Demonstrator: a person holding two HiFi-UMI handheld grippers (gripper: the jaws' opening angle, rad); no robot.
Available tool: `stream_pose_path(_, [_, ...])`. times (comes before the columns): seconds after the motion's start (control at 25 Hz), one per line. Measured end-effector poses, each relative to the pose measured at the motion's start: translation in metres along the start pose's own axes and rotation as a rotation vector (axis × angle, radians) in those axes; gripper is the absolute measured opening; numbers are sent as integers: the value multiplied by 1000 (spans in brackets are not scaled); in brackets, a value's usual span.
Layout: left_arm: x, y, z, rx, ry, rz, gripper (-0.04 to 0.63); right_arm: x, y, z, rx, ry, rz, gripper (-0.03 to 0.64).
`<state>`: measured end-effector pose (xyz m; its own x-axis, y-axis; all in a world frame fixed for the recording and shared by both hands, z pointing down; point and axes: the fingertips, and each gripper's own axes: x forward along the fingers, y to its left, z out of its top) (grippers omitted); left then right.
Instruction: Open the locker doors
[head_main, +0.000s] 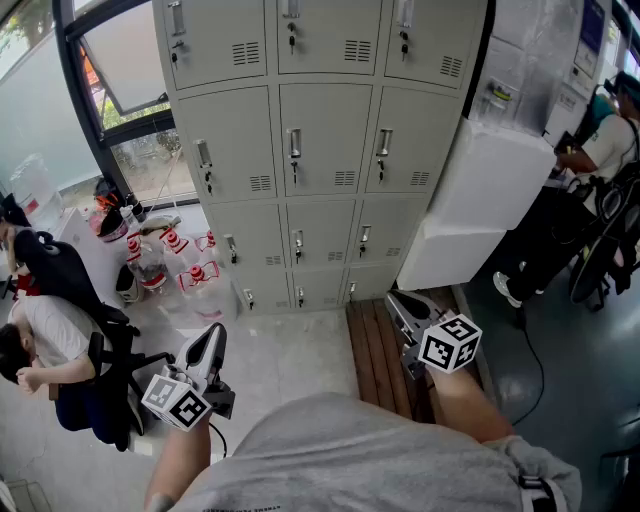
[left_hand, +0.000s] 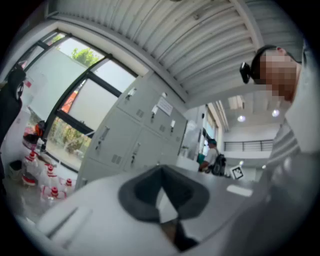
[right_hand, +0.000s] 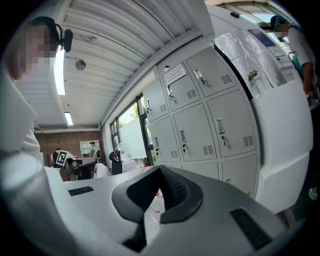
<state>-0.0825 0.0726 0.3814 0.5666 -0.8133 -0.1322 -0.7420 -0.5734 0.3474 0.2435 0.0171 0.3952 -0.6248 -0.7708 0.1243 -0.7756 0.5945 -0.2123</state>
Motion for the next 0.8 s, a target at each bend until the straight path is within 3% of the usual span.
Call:
stream_pose_path(0.4, [20,-42,-12,12,13,28,2,-28,-30,5,6,-8,32,6])
stream_pose_path(0.8, [41,-87,-36,10,59,79,2,-51,-42,-8,-28,14,155,6])
